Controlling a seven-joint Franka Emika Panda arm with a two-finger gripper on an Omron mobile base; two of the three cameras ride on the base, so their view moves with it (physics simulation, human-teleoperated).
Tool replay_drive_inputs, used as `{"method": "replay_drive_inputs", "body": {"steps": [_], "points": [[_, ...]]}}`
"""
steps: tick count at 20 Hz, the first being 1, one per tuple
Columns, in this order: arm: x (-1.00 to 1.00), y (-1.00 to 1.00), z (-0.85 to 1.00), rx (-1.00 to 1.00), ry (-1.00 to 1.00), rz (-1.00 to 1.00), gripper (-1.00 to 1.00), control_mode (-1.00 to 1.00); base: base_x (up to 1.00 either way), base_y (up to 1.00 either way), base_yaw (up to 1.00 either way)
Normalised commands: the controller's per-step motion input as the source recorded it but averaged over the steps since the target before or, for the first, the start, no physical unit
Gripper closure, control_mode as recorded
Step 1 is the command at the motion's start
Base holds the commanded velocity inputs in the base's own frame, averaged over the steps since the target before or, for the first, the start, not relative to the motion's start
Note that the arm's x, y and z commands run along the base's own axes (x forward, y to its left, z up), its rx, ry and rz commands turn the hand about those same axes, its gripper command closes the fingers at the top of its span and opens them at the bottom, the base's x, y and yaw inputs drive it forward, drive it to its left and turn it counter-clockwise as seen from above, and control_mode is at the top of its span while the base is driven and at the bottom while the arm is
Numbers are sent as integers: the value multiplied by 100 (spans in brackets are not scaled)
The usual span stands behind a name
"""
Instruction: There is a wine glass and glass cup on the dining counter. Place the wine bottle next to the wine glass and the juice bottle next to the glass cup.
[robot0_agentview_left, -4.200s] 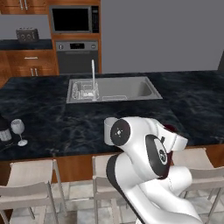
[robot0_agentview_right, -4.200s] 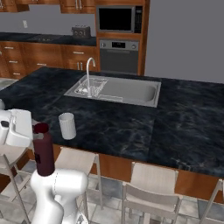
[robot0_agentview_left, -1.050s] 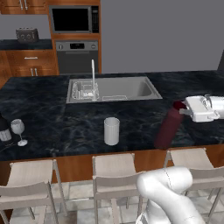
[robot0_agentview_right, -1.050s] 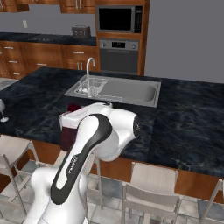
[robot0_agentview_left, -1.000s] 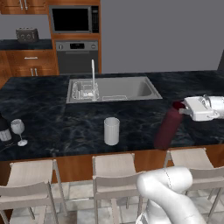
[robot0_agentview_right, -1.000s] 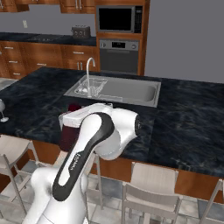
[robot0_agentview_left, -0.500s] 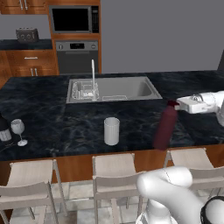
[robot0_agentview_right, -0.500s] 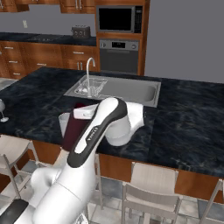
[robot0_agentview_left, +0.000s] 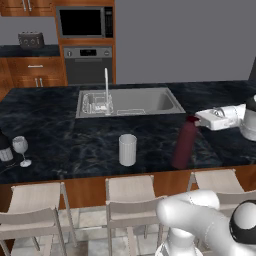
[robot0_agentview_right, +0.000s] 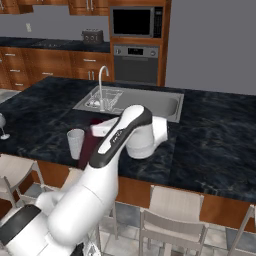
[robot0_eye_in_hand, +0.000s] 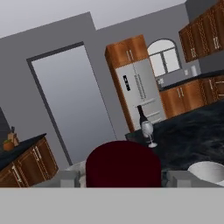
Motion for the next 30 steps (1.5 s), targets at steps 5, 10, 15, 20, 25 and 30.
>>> {"method": "replay_drive_inputs", "body": {"steps": [5, 10, 15, 20, 25, 30], "points": [[27, 0, -18, -1, -10, 0, 100, -100, 0, 0, 0], [32, 0, -3, -5, -3, 0, 100, -100, 0, 0, 0], [25, 0, 0, -9, -2, 0, 100, -100, 0, 0, 0], [8, 3, -4, -3, 0, 0, 100, -100, 0, 0, 0], [2, 10, -23, -1, -9, 0, 100, -100, 0, 0, 0], [8, 12, -22, 0, -5, 0, 100, -100, 0, 0, 0]]}}
